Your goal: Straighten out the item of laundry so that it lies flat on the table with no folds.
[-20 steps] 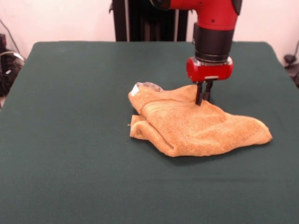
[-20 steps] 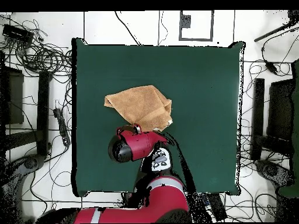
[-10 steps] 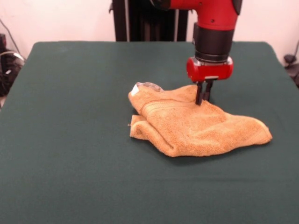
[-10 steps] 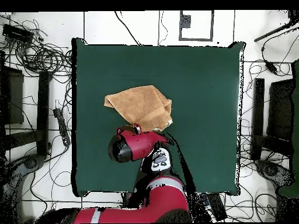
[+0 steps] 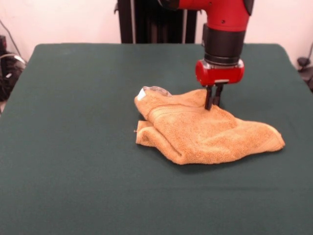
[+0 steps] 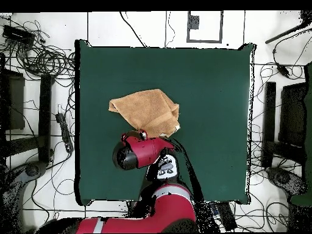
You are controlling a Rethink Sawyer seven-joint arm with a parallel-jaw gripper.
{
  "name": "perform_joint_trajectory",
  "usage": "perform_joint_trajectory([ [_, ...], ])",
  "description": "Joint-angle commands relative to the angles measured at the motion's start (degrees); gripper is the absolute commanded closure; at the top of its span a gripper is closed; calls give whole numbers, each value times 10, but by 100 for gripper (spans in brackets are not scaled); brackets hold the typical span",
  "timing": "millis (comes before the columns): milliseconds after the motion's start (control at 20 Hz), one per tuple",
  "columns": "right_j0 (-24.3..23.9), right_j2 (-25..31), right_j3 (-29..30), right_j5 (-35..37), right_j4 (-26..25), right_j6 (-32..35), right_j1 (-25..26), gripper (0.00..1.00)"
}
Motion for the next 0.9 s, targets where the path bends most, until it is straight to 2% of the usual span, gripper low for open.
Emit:
perform_joint_trajectory([
  [50, 18, 36, 10, -12, 29, 105, 64, 100],
  [900, 49, 22, 37, -2, 57, 128, 38, 100],
])
